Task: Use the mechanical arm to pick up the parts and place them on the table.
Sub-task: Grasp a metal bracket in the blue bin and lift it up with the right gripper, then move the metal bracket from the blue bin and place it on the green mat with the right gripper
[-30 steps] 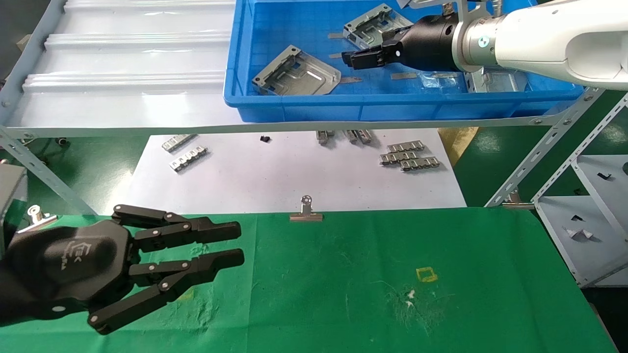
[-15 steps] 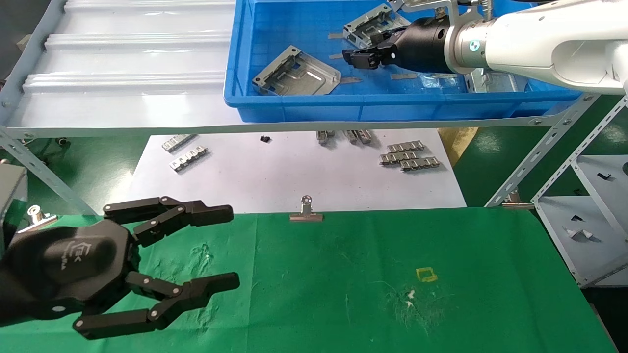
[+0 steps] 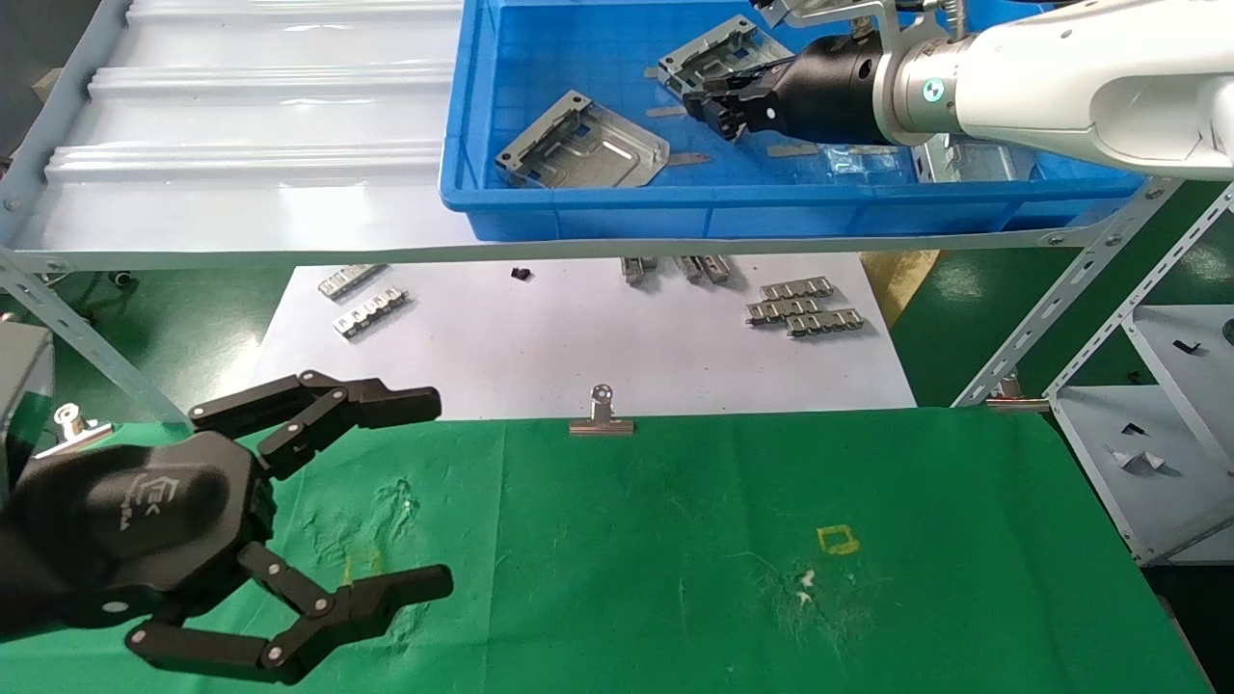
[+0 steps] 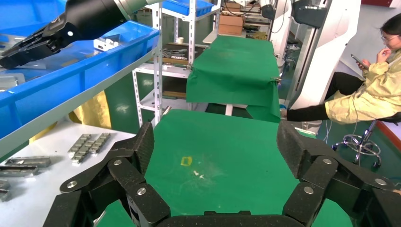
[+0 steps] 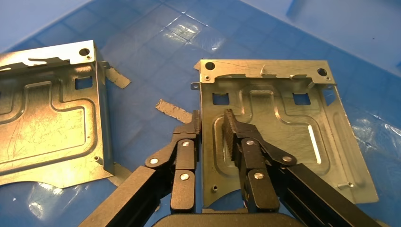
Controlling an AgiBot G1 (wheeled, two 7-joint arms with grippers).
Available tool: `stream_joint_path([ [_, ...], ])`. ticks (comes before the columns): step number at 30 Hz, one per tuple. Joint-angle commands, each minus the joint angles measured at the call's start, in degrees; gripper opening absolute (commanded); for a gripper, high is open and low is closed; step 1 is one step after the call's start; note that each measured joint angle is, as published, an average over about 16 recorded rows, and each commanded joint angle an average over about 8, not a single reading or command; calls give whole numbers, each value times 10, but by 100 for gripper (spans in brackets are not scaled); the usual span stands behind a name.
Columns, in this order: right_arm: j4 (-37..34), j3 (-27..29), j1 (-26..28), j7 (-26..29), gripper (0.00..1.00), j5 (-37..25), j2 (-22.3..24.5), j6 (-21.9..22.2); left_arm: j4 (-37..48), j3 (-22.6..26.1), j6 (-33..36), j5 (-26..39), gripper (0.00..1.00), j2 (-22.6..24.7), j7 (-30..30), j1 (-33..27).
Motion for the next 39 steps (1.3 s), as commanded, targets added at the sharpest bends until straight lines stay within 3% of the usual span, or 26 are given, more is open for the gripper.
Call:
stream_joint_path([
  [1,1,-2,0,-1,0,0,0,0,0,0,0,0,100,0,0,0],
  [15,5,3,6,-36,0,22,6,0,0,0,0,0,100,0,0,0],
  [20,7,13,22,-60,0,38,15,-20,0,0,0,0,100,0,0,0],
  [24,14,20,42,-84,0,51,29,-76,0,0,0,0,100,0,0,0],
  [33,33,19,84,-140,0,58,73,-245,0,1,0,0,100,0,0,0],
  [39,59,10,92,-164,0,50,103,-318,0,1,0,0,100,0,0,0],
])
